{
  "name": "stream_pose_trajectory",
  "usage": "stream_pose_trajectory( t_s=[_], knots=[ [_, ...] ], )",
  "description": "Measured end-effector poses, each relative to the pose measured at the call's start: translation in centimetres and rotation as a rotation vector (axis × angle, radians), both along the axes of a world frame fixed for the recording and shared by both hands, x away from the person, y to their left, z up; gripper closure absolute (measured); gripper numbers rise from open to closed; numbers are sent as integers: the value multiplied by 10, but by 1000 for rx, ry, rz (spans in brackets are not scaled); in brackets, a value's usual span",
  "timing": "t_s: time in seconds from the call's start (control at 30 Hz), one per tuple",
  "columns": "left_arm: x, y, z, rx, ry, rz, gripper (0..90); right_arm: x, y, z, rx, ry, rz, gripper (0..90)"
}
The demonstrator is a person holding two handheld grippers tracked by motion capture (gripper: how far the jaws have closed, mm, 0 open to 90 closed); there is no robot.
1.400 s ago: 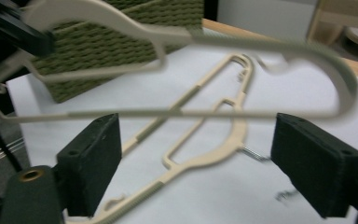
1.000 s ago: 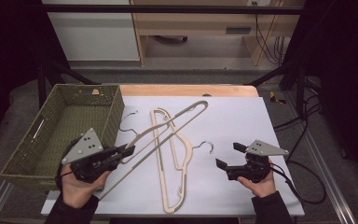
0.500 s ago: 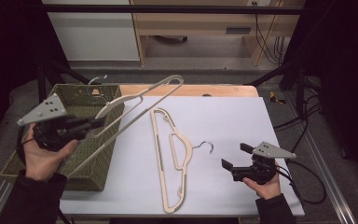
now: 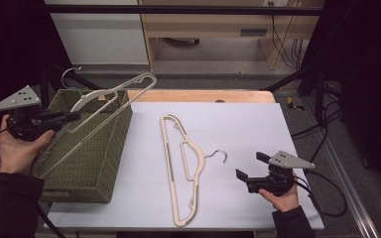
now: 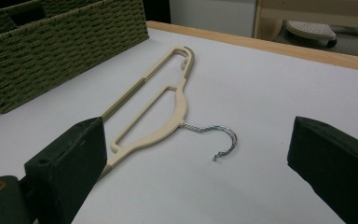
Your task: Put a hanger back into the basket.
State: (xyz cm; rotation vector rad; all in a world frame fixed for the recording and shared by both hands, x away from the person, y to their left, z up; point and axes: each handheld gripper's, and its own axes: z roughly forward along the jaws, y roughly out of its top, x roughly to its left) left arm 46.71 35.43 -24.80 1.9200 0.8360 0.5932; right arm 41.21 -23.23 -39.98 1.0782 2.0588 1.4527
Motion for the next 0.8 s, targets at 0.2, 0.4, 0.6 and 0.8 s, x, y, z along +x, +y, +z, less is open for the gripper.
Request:
stream_pose_trajectory(
  t_s=[0.2,0.4,0.6,0.8],
  knots=[
    [13,24,-15,12,27,59,862,0,1,-1,0,4,-3,52],
    [21,41,-28,6,46,107,862,0,1,-1,-3,3,2,52],
    [26,64,-47,3,56,164,862,1,2,-1,-7,2,2,52],
    [29,76,-60,-9,77,180,861,1,3,-2,-8,7,2,52]
  ],
)
